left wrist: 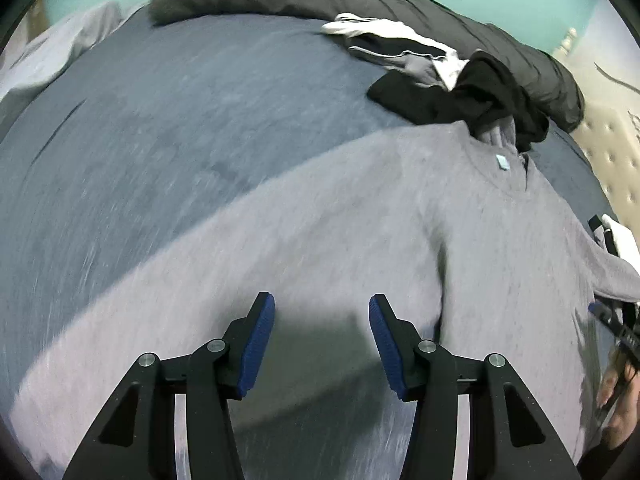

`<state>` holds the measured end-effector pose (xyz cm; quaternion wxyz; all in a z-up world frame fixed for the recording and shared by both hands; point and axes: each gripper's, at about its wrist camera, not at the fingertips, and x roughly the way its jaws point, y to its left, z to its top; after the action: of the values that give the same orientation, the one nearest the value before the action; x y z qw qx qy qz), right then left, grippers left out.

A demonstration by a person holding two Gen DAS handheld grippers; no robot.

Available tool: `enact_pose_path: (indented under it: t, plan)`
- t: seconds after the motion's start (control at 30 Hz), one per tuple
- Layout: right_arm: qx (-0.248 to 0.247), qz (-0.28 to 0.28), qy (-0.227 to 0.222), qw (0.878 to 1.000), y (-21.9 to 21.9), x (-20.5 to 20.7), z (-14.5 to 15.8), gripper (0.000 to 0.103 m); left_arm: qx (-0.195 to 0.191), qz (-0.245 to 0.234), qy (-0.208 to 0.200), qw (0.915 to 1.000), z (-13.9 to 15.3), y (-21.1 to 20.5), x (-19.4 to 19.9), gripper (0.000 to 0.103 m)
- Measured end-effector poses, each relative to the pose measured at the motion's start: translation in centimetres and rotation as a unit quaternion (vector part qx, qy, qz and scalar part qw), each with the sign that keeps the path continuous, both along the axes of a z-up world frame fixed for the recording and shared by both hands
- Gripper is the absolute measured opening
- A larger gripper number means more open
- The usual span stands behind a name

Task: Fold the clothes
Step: 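Open both tools and move them back over the sweater body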

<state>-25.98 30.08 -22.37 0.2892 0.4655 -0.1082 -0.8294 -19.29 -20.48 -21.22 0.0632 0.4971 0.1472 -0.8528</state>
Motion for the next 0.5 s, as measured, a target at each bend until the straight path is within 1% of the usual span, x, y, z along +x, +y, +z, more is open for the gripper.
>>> enact_pose_path:
  t: [0.1,0.23,0.3,0.5]
  plan:
    - [-0.011,-0.011,-0.011,1.0,0.6,2.2,0.0,0.041,0.015,0.024,-0.002,0.9996,-0.6,0.2,3.2,0.053]
    - [-0.016,-0.013,-0.005,1.0,0.9,4.2,-0.1,0.042,0.037,0.045,0.014,0.9982,-1.1,2.2,6.1,0.054]
    - [-0.016,-0.016,-0.005,1.0,1.2,4.7,-0.4,0.042,0.045,0.038,0.02,0.998,-1.6,4.2,7.3,0.055]
    - [-0.016,-0.027,-0.023,0.999,2.4,5.3,-1.5,0.042,0.062,0.002,0.0,0.9981,-3.6,9.6,8.9,0.056]
